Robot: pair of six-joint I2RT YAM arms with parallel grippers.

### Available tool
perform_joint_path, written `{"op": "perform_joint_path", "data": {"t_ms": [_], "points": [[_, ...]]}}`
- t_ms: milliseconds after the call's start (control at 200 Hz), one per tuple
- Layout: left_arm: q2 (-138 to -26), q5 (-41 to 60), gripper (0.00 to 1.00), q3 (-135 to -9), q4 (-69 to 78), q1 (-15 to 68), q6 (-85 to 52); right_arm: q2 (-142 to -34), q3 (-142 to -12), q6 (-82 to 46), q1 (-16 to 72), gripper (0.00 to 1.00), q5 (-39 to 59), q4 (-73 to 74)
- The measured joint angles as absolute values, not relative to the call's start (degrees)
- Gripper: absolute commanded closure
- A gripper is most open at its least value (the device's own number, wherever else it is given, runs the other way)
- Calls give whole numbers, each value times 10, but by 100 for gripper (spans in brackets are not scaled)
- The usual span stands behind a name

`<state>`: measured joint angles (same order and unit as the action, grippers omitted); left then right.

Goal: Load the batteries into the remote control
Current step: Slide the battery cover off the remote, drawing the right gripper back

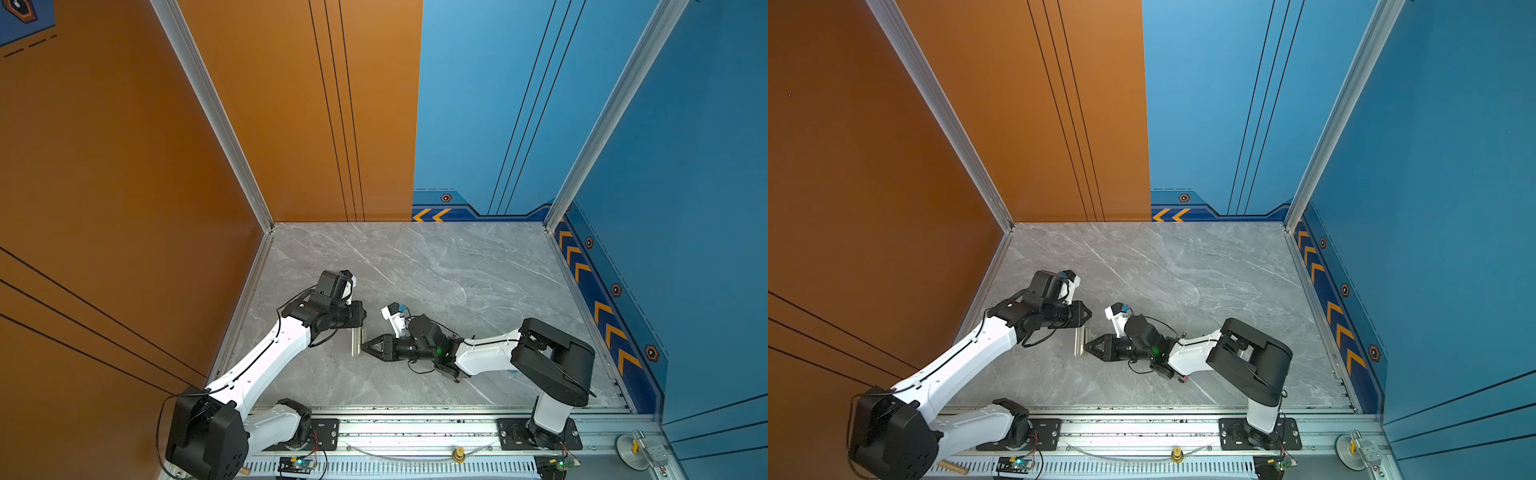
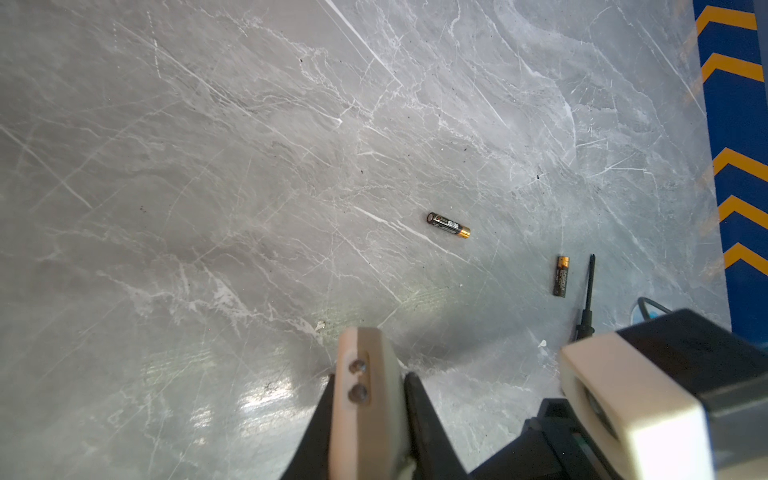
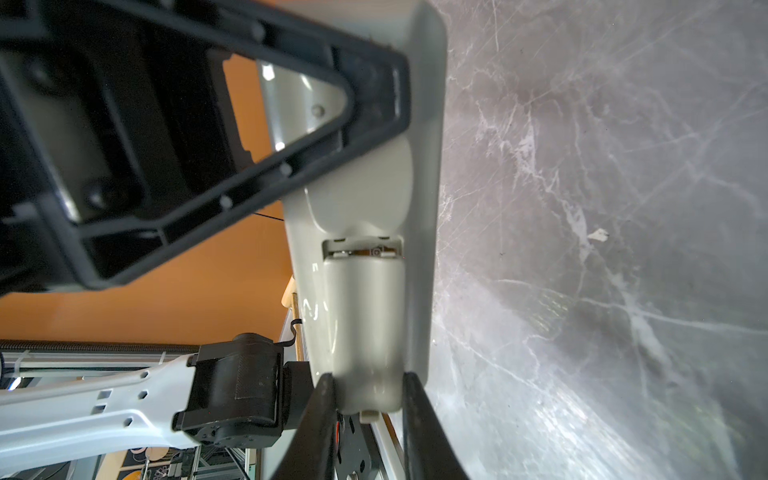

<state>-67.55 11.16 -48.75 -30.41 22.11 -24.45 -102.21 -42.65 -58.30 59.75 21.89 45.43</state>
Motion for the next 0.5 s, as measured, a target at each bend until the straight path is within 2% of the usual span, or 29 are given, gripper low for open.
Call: {"op": "perform_joint_path", "data": {"t_ms": [501], "points": [[-675, 111, 100, -487, -302, 217, -244, -991, -422, -568, 597, 77, 218, 439]]}}
